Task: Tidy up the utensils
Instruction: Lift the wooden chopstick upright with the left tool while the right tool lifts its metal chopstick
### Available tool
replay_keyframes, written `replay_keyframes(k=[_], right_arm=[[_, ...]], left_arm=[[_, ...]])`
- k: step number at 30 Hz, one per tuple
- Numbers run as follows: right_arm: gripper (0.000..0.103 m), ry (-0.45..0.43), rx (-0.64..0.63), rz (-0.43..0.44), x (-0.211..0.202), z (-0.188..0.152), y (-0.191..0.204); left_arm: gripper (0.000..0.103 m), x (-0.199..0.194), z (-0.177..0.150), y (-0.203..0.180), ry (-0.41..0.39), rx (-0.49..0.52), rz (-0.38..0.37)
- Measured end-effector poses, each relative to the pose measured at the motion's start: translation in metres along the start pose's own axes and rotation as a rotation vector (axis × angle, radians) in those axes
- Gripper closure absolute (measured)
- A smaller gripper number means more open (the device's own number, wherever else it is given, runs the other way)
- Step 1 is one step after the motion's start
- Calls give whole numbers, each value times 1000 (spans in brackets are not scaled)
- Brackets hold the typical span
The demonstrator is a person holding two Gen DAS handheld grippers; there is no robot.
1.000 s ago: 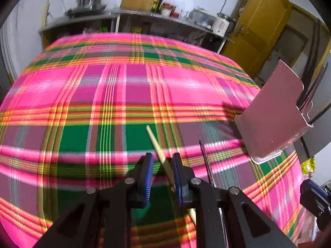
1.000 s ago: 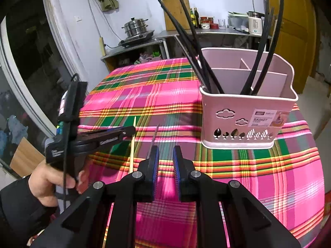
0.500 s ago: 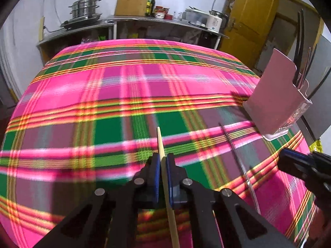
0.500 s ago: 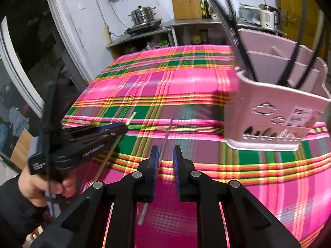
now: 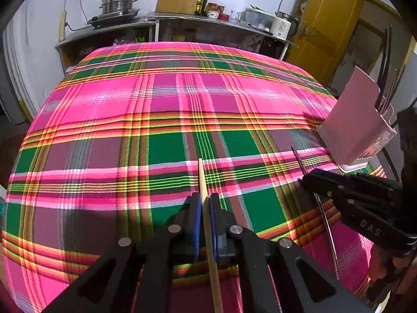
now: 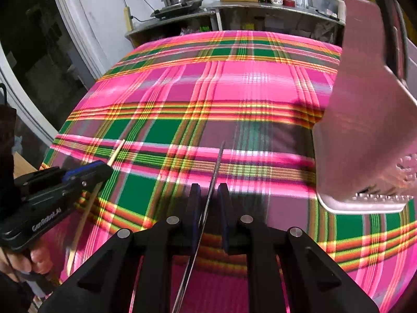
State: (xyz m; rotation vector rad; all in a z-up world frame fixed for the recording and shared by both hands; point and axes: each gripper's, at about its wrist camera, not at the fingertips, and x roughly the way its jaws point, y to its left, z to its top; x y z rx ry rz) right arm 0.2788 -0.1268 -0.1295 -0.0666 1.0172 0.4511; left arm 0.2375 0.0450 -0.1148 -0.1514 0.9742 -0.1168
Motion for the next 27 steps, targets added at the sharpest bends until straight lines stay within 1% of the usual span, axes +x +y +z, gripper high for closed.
replay_keyframes(k=[3, 7, 8, 9, 11, 14, 17, 22, 27], right_arm=[[89, 4, -1, -11, 3, 3, 2], [89, 8, -13, -22, 3, 3, 5], [94, 11, -15, -21, 3, 3, 5], [96, 13, -14, -19, 3, 4, 5], [96, 16, -2, -10, 4, 6, 5], [97, 16, 6, 12, 2, 7, 6], [97, -6, 0, 31, -8, 8, 9], [98, -61, -5, 54, -33, 11, 12], [98, -122, 9, 68, -63, 17, 10]], left_arm=[[96, 2, 3, -3, 10, 12, 11], [96, 5, 5, -10, 17, 58, 42], [96, 6, 6, -12, 17, 72, 49], [96, 8, 8, -14, 18, 84, 53], [96, 9, 11, -14, 25, 96, 55], [97, 11, 15, -12, 34, 88, 46], [97, 9, 17, -9, 39, 64, 26], [97, -11, 16, -10, 1, 45, -2], [97, -45, 23, -17, -61, 58, -28]])
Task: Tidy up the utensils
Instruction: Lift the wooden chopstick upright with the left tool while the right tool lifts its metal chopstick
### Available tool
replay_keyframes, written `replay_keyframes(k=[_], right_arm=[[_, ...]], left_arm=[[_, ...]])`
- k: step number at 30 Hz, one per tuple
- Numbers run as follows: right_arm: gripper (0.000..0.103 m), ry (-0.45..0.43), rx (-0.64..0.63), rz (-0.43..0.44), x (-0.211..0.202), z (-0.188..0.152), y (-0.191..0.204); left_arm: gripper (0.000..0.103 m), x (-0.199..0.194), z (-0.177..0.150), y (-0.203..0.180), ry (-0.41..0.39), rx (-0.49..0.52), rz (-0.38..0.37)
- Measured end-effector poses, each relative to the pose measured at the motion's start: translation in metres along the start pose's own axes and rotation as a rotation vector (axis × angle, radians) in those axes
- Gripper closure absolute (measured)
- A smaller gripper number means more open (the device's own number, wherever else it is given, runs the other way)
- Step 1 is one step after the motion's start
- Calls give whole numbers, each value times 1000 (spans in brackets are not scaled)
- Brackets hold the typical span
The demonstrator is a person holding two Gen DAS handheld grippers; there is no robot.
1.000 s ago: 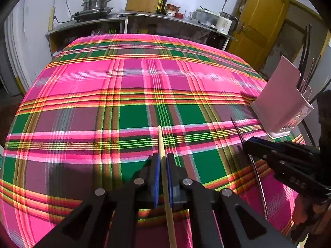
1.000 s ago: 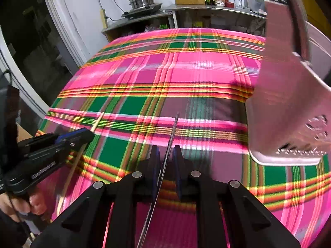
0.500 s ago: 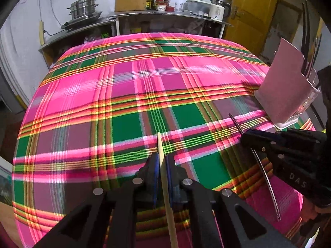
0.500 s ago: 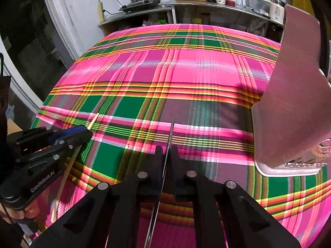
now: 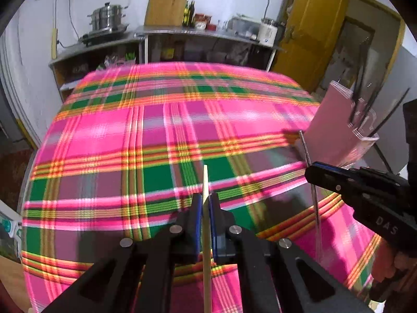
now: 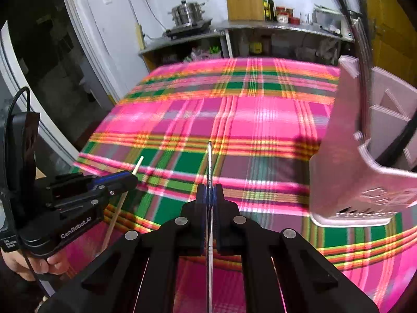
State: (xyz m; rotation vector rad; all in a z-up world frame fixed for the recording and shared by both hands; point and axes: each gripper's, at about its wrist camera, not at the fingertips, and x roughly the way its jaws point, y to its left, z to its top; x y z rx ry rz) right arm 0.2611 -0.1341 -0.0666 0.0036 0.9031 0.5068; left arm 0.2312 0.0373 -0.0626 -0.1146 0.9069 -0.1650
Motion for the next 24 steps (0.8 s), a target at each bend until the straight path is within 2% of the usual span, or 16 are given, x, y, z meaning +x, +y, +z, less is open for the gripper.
replay_keyframes(k=[13, 24], right_arm=[[98, -136, 12, 5, -71, 11, 7], [98, -191, 24, 5, -105, 11, 1]], left_arm=[[97, -73, 20, -23, -133, 20, -63], [98, -100, 28, -44, -176, 44, -105]])
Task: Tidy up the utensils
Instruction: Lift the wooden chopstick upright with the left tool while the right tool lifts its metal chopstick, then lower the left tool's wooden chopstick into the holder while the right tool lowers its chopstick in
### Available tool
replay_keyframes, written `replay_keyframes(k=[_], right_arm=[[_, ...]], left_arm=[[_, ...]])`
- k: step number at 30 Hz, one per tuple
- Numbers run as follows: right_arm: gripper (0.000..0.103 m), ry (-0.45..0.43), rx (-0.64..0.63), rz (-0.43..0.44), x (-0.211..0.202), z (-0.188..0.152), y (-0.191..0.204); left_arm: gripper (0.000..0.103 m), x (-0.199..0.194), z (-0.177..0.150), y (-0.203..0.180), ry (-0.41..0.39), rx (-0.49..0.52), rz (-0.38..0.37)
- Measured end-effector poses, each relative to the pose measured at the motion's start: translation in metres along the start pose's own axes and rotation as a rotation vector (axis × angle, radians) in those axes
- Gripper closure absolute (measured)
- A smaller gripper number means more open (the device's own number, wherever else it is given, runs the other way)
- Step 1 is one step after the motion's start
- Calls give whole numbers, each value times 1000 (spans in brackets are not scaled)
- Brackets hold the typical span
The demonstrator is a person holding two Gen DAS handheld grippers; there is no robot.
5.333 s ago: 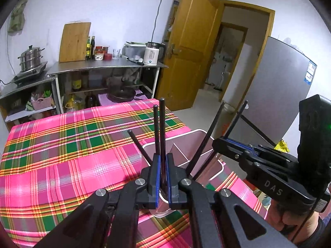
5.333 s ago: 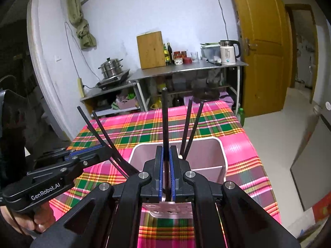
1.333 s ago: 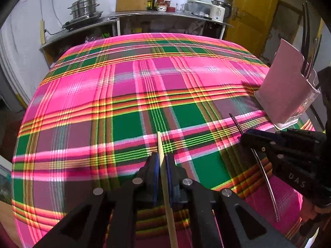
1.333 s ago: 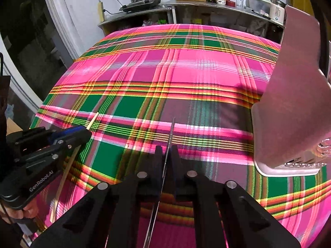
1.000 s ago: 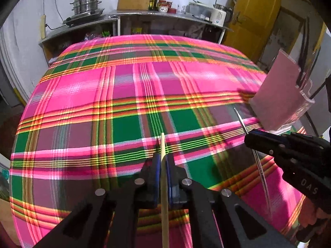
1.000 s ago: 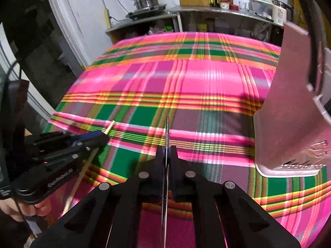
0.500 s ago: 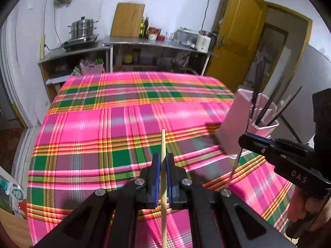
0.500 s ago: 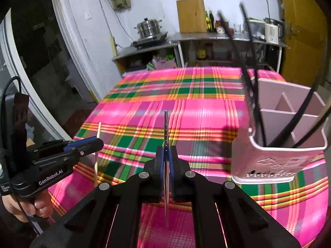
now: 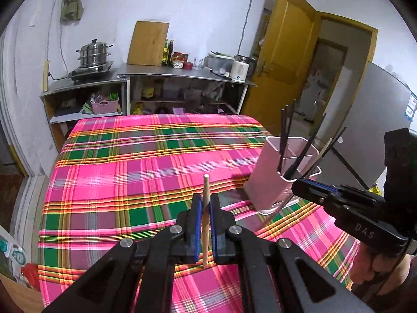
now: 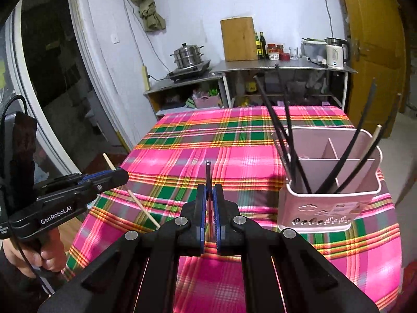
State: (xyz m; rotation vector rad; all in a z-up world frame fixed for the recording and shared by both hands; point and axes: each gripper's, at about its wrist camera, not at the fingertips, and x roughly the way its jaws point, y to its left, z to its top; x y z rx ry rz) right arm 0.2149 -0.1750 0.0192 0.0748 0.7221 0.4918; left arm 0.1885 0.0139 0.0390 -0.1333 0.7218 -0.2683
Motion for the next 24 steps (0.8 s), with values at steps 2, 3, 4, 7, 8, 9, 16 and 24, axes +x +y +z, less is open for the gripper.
replay_keyframes(k=[2, 3, 4, 7, 8, 9, 16, 24], right_arm=[[98, -5, 2, -1, -3, 0, -2], [98, -8, 3, -1, -6, 0, -2], [98, -11, 4, -4, -9, 0, -3], [98, -20, 8, -10, -18, -1, -7], [98, -23, 9, -13, -21, -2, -8], [98, -27, 10, -15, -25, -2, -10], [98, -56, 35, -42, -50, -2, -25], [98, -80, 73, -80, -68, 3, -47]], left_arm=[[98, -2, 0, -5, -1, 7, -7], [98, -3, 0, -6, -1, 8, -11], [98, -4, 0, -8, 1, 9, -16], [98, -4, 2, -16, 6, 19, -31], [98, -4, 3, -19, 7, 23, -36], [98, -4, 3, -23, 8, 28, -43], [98, -1, 7, -47, 13, 49, -92], [98, 6, 28, -78, 5, 65, -157]])
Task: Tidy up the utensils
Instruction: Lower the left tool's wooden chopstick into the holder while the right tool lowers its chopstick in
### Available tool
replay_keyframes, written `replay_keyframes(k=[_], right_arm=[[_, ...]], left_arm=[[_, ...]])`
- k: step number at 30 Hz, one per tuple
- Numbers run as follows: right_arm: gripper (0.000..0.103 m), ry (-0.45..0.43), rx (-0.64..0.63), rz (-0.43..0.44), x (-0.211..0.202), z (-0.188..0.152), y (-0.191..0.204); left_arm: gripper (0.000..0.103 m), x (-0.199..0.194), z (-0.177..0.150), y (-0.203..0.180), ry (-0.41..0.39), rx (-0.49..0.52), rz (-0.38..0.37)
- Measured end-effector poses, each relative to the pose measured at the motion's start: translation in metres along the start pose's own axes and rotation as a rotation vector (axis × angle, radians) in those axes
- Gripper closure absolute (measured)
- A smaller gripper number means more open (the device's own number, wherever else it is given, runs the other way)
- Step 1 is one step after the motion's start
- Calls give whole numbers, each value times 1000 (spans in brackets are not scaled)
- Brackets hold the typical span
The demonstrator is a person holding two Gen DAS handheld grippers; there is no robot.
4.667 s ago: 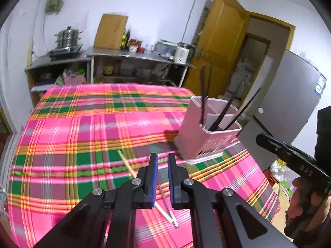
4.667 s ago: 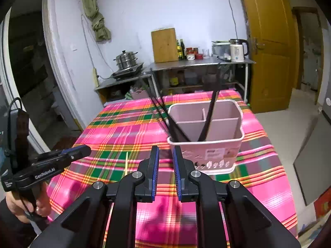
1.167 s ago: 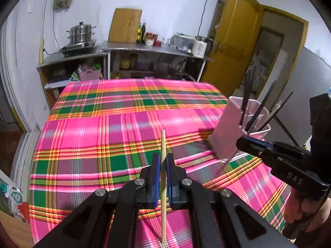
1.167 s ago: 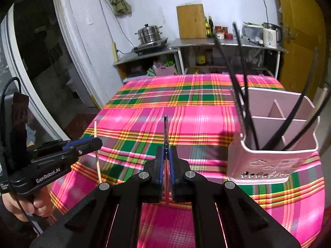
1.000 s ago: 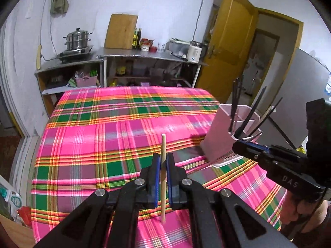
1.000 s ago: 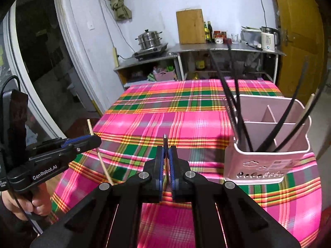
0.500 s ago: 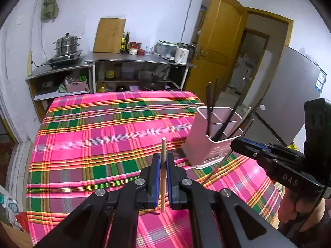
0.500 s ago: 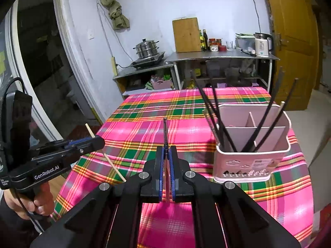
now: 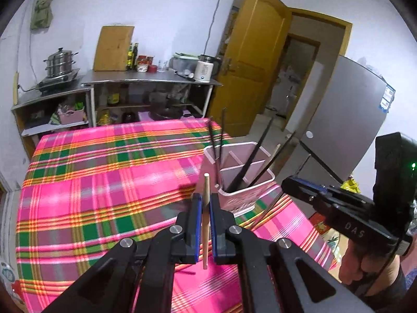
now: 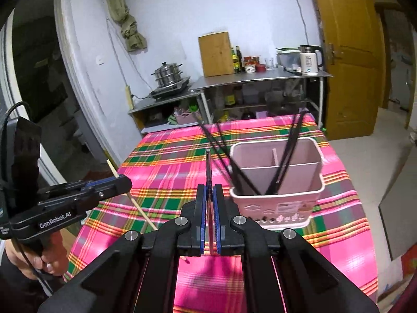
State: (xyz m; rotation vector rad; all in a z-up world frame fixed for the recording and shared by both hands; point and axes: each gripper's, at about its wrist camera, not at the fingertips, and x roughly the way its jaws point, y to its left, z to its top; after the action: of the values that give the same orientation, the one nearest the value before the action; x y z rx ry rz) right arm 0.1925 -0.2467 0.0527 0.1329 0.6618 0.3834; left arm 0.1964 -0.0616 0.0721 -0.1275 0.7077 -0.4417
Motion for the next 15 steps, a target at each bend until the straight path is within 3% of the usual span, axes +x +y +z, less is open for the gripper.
replay_keyframes(k=[15], right_arm=[[98, -126, 37, -53, -24, 53, -35]], left_arm=[[98, 12, 77, -34, -94, 14, -52]])
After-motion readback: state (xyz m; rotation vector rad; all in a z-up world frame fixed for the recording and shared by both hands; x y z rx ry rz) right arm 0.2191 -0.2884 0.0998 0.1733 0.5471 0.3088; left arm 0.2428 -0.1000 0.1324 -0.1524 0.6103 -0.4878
